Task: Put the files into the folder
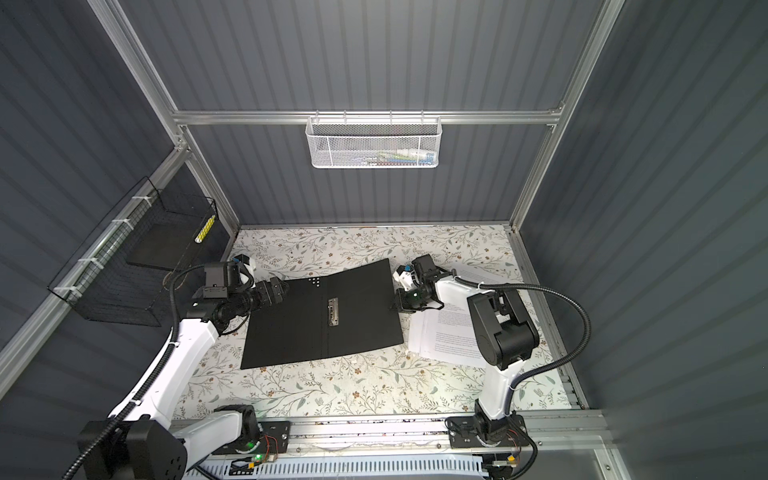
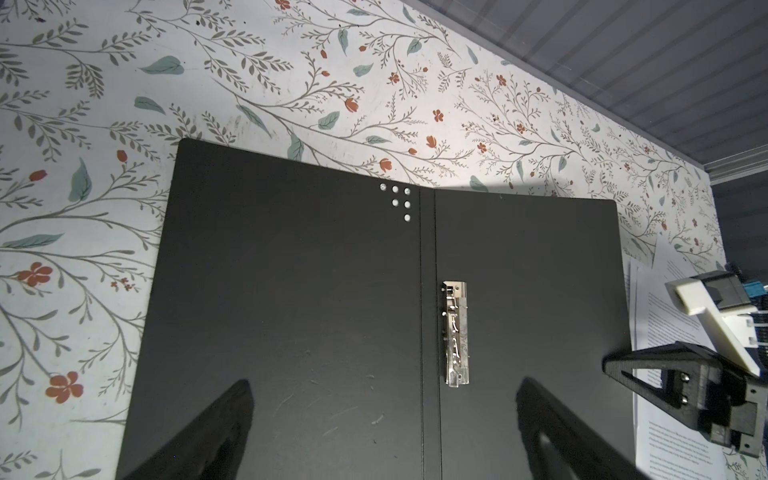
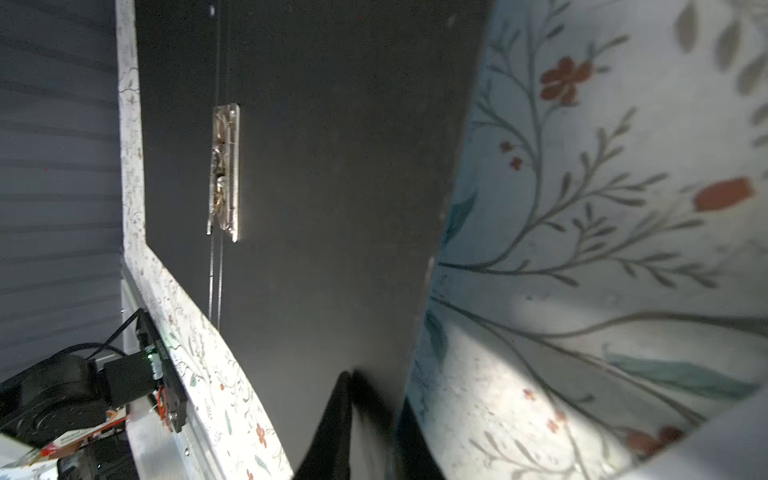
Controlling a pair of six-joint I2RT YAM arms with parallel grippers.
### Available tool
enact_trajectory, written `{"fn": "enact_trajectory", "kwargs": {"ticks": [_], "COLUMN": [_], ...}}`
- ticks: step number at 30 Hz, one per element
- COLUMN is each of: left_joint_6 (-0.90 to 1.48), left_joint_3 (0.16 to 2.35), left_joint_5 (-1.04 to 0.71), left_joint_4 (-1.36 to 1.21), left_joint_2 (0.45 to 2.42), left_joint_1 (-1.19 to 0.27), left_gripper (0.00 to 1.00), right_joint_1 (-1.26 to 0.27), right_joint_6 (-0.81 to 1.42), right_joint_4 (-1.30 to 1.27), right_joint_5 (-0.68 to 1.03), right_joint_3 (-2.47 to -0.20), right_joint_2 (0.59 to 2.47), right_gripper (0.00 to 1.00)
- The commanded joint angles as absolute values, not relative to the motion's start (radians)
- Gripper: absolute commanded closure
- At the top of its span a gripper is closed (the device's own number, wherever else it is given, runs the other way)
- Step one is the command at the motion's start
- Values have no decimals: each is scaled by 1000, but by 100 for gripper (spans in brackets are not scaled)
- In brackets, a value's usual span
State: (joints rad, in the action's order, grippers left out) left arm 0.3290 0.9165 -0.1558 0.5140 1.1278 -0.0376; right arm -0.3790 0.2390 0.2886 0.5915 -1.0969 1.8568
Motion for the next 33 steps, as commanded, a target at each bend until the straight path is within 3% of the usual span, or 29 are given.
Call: {"fn": "enact_trajectory", "kwargs": {"ticks": [1,5,10,16,27,33], "left_joint_6": [343,396,433,412,387,385], "left_joint_3": [903,869,842,902,965,1037], "left_joint_5": [-146,-142,-110,-32,-140,-224], "left_joint_4": [512,454,374,326,79,10], "left_joint_2": [1108,1088,1090,1256,1555,1696], "left_joint_1": [-38,-40,-83,-290,-314,-336], "left_gripper": [1,1,1,1,1,1], "right_joint_1": [-372,-372,-372,-410,-450,-456], "right_joint_6": [213,221,254,262,278,280], "right_joint_4": [311,295,245,268,252,159], "right_joint_5": [464,400,369,353,457,493], "right_joint_3": [-1081,-1082,-1030,-935,-737,-691], "right_joint_2": [1840,1805,1669,1405,1087,1072], "right_gripper": [74,57,46,40,40,40]}}
